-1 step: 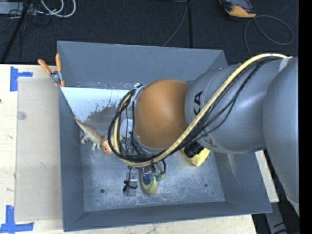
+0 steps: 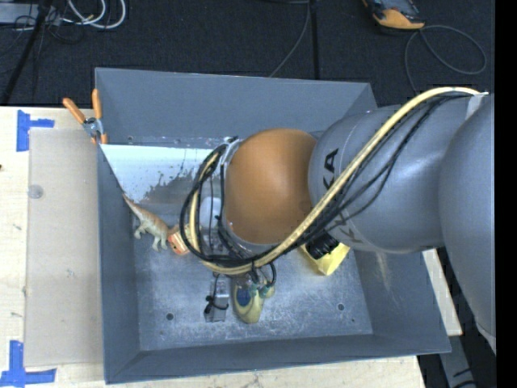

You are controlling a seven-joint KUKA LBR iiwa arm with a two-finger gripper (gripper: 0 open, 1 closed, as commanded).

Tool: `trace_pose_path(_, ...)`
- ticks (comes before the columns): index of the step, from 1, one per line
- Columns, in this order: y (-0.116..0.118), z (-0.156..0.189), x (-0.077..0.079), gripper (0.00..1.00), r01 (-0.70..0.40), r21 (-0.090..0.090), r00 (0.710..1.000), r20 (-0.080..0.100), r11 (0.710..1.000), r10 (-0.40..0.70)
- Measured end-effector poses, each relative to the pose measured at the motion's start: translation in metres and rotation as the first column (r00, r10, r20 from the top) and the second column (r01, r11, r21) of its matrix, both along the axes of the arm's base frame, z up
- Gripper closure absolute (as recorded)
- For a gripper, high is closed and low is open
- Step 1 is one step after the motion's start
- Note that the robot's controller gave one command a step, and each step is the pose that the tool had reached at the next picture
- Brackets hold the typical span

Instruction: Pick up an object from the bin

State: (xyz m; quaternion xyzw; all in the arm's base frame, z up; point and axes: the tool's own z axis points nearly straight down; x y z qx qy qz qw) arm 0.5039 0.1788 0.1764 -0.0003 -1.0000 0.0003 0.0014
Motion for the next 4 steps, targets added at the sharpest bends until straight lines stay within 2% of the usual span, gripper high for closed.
trace_pose_path(1,-0.012,-0.010,-0.003,0.00,-0.065,0.002,0.998,0.005,0.998,0.065)
trace_pose_path(2,-0.045,-0.060,-0.008,0.00,-0.165,0.000,0.986,0.000,0.986,0.165)
trace_pose_path(3,-0.060,-0.072,-0.007,0.00,-0.060,0.001,0.998,-0.004,0.998,0.060)
trace_pose_path(4,-0.077,-0.021,-0.016,0.00,-0.275,0.002,0.961,-0.008,0.961,0.275)
